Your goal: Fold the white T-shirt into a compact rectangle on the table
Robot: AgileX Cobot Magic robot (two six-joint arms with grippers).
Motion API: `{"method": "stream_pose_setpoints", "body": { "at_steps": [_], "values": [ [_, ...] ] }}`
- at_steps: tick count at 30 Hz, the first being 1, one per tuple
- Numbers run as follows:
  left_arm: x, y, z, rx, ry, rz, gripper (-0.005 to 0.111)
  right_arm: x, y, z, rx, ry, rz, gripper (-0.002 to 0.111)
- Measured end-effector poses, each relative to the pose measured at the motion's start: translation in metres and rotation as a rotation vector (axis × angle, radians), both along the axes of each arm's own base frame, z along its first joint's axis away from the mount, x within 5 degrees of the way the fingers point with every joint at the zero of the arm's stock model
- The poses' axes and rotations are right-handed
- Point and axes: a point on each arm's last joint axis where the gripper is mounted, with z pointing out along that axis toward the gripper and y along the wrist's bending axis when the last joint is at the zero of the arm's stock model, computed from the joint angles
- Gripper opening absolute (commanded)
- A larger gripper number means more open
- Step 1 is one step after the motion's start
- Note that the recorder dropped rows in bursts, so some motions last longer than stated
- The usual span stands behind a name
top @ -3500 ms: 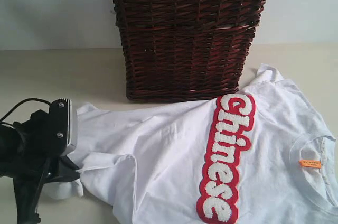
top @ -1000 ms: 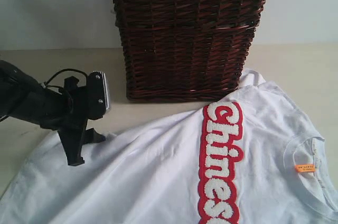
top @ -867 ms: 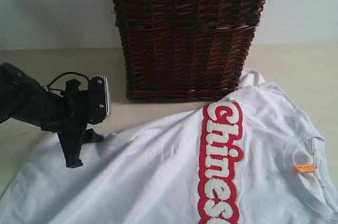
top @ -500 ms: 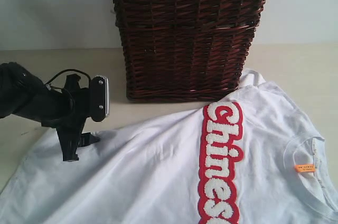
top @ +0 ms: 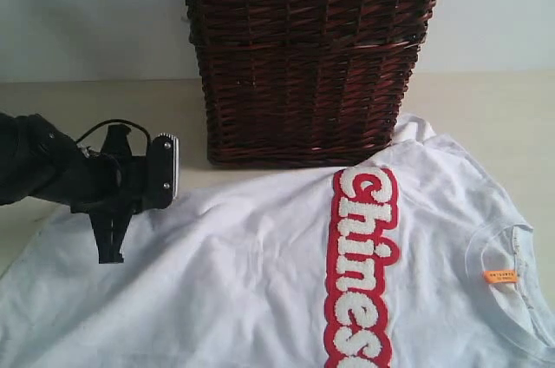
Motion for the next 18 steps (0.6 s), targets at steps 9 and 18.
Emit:
{"method": "stream_pose_setpoints", "body": {
  "at_steps": [9, 18],
  "values": [
    [0.007, 0.028, 0.033, -0.085, -0.179, 0.409, 0.0, 0.0, 0.0, 0.0, 0.0, 0.0, 0.0, 0.037],
    [-0.056, 0.039, 0.023, -0.191, 0.035, 0.496, 0.0, 0.0, 0.0, 0.0, 0.0, 0.0, 0.0, 0.037]
  ]
}}
